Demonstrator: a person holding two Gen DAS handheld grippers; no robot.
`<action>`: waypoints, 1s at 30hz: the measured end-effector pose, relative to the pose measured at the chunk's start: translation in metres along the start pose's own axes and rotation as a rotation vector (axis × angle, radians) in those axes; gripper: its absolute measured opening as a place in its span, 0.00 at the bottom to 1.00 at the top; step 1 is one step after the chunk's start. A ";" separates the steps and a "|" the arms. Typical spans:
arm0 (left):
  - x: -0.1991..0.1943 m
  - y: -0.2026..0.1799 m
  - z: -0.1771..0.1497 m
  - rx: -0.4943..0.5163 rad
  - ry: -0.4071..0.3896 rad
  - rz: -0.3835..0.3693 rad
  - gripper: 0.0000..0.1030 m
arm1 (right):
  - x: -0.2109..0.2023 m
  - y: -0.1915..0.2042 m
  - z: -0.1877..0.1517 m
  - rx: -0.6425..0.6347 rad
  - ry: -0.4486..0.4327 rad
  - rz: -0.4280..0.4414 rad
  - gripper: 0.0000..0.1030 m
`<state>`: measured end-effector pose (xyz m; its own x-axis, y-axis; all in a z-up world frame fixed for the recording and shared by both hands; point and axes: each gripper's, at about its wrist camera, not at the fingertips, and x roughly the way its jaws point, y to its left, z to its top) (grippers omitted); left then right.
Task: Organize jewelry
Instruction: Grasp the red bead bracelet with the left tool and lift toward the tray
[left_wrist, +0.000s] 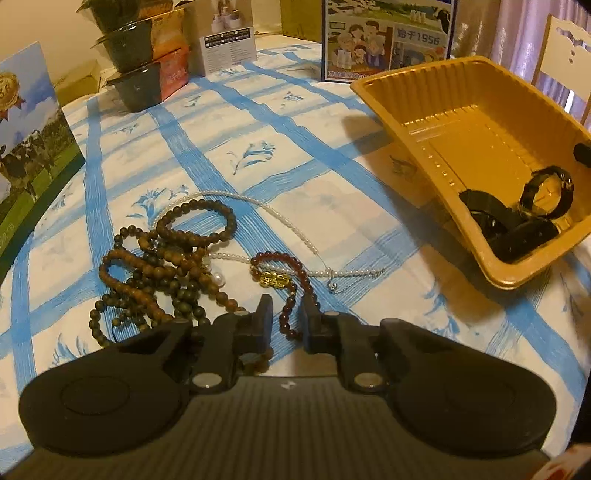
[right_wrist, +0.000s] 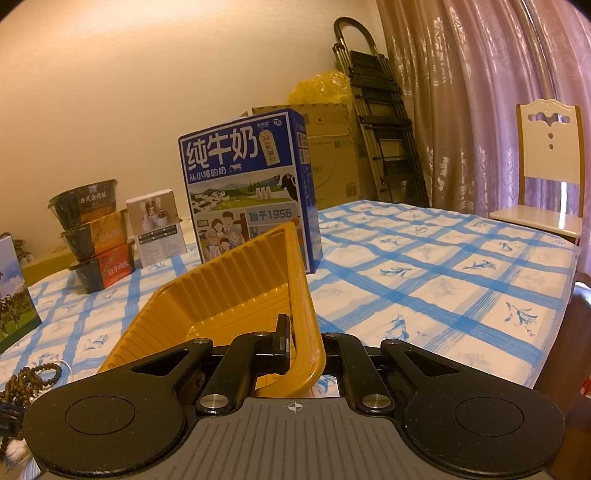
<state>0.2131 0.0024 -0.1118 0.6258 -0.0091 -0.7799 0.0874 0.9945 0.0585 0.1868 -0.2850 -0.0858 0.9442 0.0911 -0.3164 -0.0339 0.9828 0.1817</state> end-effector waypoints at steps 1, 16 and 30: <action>0.000 0.000 0.000 -0.002 0.002 -0.001 0.13 | 0.000 0.000 0.000 -0.001 -0.001 0.000 0.06; -0.026 -0.002 0.009 -0.029 -0.056 -0.059 0.04 | 0.000 -0.001 -0.002 -0.004 -0.002 0.000 0.06; -0.099 -0.021 0.058 -0.076 -0.250 -0.261 0.03 | 0.000 -0.001 -0.002 -0.003 -0.001 -0.001 0.06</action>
<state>0.1941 -0.0232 0.0005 0.7609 -0.2791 -0.5857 0.2166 0.9602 -0.1762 0.1866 -0.2858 -0.0880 0.9446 0.0903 -0.3155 -0.0342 0.9833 0.1788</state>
